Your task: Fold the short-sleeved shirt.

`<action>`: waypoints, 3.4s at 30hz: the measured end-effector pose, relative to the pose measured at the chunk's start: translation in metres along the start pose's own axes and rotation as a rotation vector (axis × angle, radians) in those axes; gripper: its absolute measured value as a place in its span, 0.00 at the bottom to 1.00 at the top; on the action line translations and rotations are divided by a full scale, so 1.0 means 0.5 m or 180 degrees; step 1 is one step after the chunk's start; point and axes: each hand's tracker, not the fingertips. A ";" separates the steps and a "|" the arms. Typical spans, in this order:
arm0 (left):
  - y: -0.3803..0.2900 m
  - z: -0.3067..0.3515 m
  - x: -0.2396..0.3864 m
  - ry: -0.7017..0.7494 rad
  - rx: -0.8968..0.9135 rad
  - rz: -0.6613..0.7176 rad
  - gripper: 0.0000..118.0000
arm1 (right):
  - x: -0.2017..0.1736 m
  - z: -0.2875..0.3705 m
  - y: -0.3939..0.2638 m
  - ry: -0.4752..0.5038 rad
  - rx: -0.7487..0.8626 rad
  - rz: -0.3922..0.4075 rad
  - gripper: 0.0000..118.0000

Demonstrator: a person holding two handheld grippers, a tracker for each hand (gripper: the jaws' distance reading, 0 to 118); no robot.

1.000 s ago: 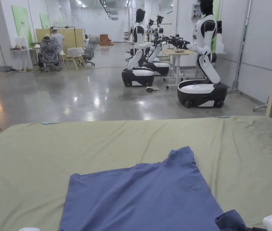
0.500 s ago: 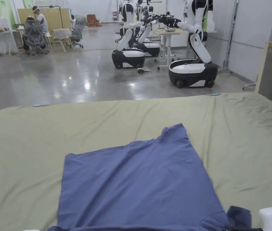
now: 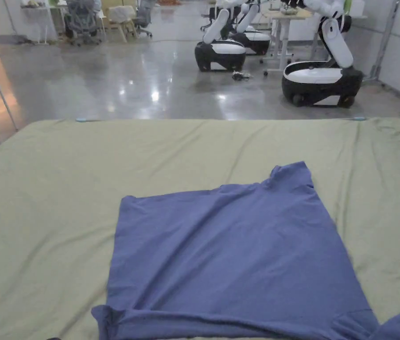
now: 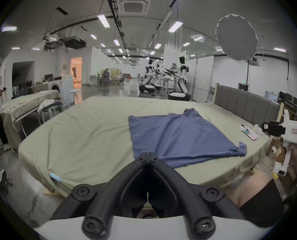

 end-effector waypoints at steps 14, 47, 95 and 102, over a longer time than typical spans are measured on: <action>-0.014 -0.341 -0.060 0.0158 -0.0747 0.0326 0.74 | 0.012 -0.111 0.028 -0.0027 -0.0202 0.0269 0.00; -0.034 -0.308 -0.031 0.0109 -0.0799 0.0196 0.02 | 0.193 -0.226 -0.163 -0.0420 -0.1325 -0.0746 0.83; 0.099 -0.784 -0.148 0.0162 -0.1684 -0.0098 0.04 | 0.209 -0.878 0.055 -0.0138 -0.1813 0.0905 0.27; 0.176 -0.663 -0.154 0.0311 -0.0955 0.0218 0.87 | 0.284 -0.726 0.135 -0.0430 -0.0813 -0.0129 0.96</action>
